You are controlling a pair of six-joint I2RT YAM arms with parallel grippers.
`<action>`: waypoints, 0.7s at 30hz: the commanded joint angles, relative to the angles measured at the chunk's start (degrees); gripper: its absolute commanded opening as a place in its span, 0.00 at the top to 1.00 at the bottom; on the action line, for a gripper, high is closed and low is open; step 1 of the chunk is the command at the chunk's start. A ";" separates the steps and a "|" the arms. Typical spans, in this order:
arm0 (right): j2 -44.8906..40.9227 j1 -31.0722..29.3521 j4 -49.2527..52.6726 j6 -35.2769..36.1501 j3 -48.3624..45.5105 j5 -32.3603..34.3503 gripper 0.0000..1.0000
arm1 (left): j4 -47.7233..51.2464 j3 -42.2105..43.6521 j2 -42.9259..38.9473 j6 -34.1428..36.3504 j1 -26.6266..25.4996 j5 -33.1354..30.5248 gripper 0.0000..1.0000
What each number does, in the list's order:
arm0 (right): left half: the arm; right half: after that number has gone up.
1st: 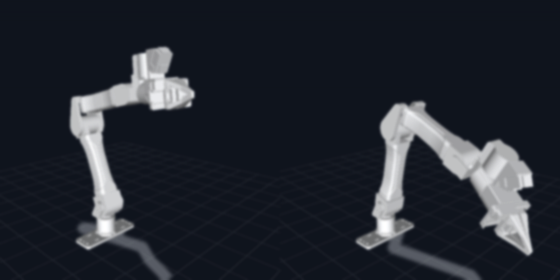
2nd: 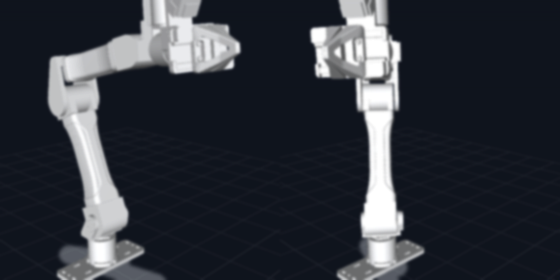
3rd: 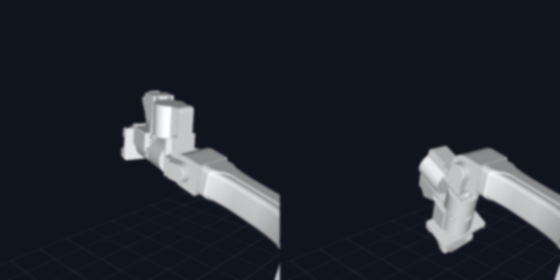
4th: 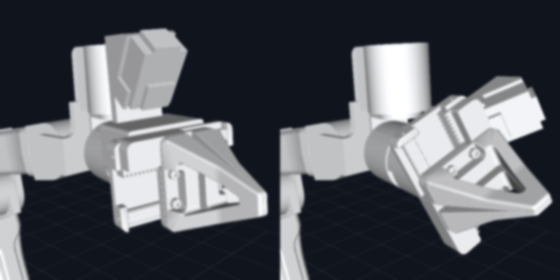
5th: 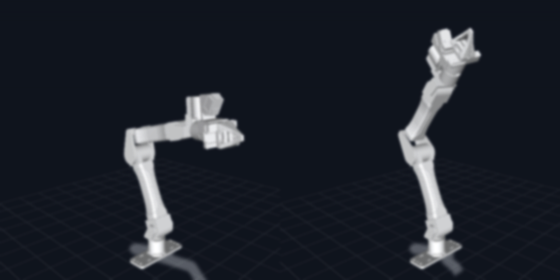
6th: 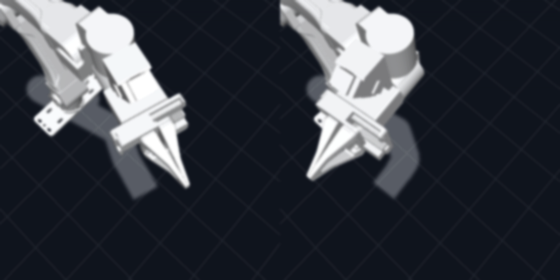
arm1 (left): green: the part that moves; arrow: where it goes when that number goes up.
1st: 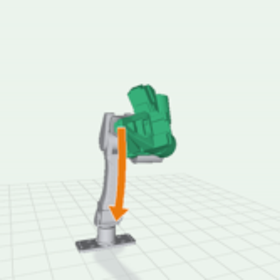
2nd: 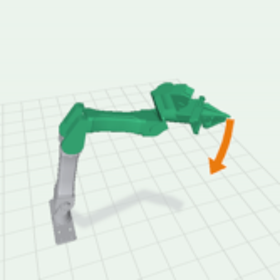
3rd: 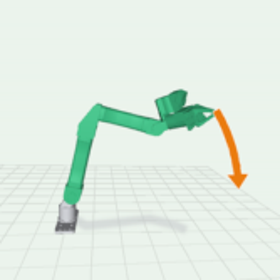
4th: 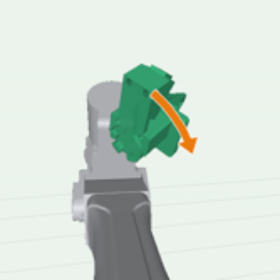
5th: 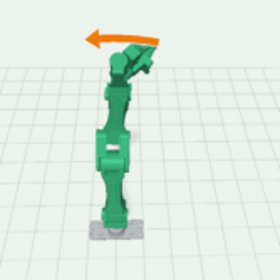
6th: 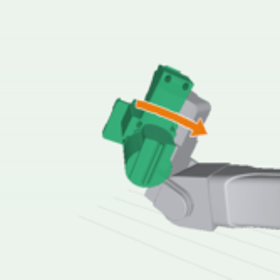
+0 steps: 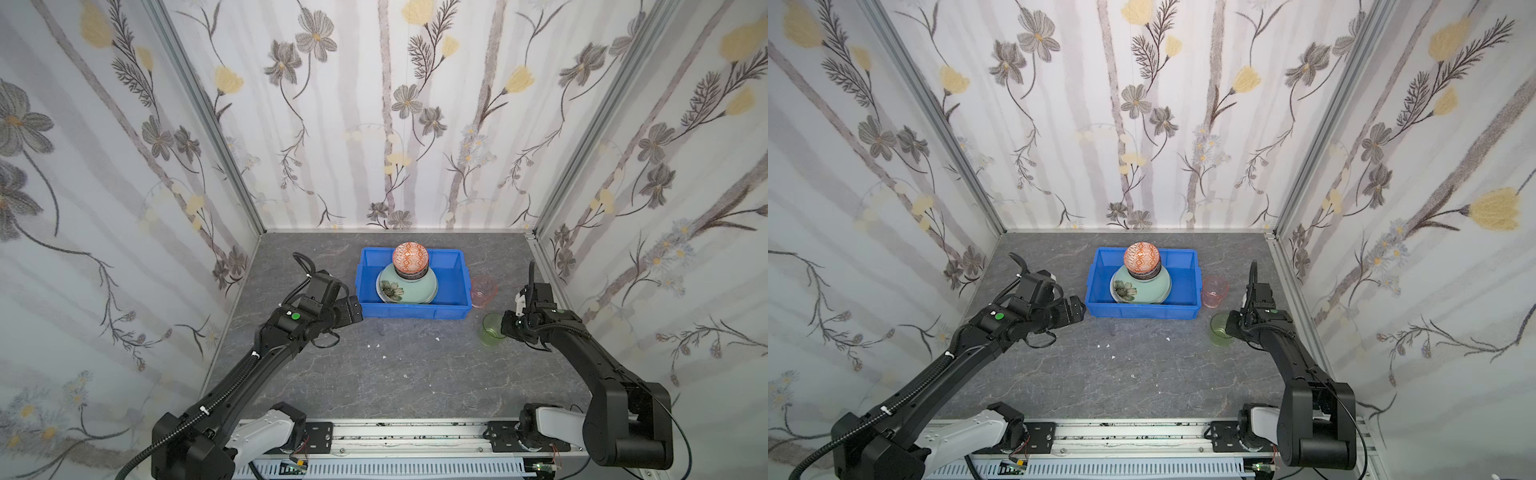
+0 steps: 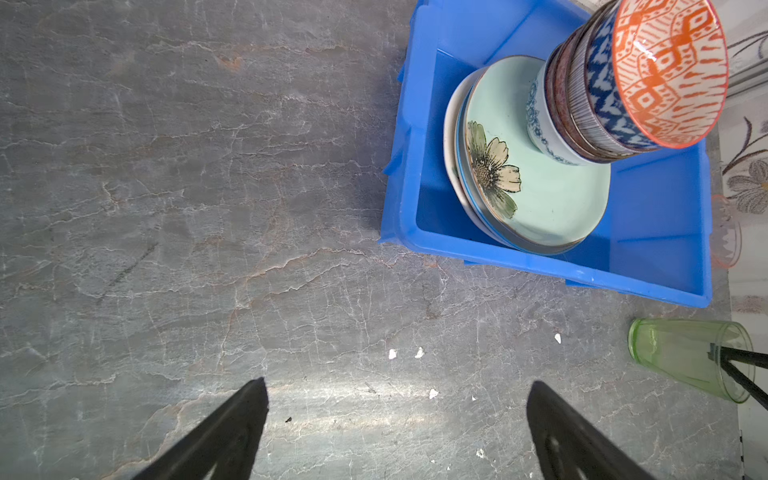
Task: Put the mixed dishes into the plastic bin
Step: 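Lower the right gripper onto the green cup rim and close it, then lift the green cup with the right gripper and carry it over the bin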
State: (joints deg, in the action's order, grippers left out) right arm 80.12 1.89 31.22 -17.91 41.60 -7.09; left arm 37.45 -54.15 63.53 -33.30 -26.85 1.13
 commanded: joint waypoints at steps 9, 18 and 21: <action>-3.29 -0.13 2.24 0.25 3.00 1.29 0.91 | -0.44 -5.56 5.14 3.55 0.24 0.02 0.00; -6.83 -2.53 7.91 -0.17 7.37 1.94 0.97 | -0.51 -7.91 8.36 5.90 0.76 0.45 0.00; -7.92 -4.73 10.27 -0.89 10.45 2.83 0.98 | -0.52 -9.16 9.82 6.57 1.06 0.63 0.00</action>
State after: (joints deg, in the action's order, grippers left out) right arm 72.97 -1.54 39.86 -18.04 49.69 -5.43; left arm 37.56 -62.11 72.20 -28.25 -26.06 1.72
